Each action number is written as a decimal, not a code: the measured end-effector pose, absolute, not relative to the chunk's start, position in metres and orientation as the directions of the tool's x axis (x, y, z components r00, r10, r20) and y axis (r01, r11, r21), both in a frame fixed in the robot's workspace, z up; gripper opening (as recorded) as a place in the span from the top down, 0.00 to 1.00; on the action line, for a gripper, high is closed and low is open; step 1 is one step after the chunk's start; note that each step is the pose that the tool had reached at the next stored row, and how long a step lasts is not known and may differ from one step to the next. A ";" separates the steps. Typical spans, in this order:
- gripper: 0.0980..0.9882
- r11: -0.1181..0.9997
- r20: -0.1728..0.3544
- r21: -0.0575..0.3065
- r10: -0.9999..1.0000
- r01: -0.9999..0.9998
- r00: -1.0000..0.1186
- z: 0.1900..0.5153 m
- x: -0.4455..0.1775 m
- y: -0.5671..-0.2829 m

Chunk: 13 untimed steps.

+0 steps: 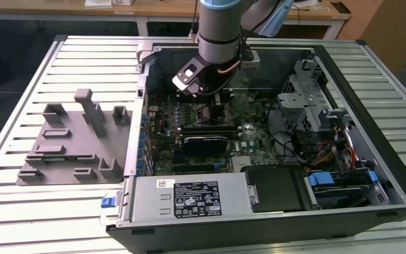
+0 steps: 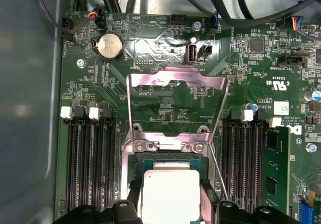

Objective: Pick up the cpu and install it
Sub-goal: 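Place the cpu into insertion slot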

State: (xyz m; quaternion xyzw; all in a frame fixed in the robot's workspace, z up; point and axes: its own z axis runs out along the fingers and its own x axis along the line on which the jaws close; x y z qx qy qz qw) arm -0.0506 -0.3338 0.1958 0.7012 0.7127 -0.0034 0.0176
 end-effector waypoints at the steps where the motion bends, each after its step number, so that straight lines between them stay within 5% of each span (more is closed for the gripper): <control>1: 0.50 0.017 -0.030 0.020 0.999 1.000 -0.016 0.196 -0.050 -0.334; 13: 0.50 0.016 -0.030 0.020 0.999 1.000 -0.016 0.193 -0.049 -0.334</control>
